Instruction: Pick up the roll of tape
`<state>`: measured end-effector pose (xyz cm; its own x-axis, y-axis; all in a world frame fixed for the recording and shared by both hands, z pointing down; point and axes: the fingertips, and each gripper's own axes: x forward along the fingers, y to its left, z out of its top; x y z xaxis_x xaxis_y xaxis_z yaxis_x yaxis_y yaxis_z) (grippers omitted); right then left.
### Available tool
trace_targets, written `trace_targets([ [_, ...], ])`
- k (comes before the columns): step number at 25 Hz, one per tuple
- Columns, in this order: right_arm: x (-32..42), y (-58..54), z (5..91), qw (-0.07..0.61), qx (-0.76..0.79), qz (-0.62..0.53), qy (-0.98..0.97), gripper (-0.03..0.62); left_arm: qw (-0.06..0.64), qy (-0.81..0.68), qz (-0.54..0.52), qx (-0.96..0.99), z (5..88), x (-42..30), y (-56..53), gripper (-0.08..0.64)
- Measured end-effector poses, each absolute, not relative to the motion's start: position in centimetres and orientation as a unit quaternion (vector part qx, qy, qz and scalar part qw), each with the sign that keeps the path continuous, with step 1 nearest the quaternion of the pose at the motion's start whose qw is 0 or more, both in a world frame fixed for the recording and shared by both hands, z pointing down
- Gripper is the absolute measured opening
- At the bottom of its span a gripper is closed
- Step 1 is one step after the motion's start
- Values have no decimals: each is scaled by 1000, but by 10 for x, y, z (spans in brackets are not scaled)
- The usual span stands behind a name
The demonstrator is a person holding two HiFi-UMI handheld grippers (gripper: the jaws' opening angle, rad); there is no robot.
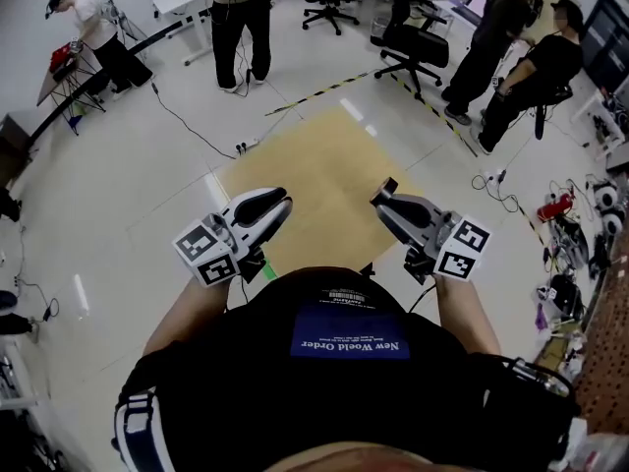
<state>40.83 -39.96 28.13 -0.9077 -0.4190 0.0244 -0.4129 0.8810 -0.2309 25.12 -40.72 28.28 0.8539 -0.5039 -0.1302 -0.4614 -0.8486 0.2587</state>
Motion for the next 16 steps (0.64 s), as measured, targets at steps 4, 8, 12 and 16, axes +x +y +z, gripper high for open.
trace_targets([
  [4, 415, -404, 269, 12, -211, -113, 971, 21, 111, -251, -94, 957, 273, 259, -411, 83],
  [8, 421, -407, 255, 12, -209, -110, 972, 21, 113, -251, -93, 957, 260, 264, -415, 83],
  [12, 418, -405, 261, 10, -209, -105, 972, 21, 110, -248, -94, 958, 266, 262, -413, 83],
  [16, 429, -411, 256, 11, -206, -102, 973, 21, 108, -248, -93, 958, 260, 273, -419, 83],
])
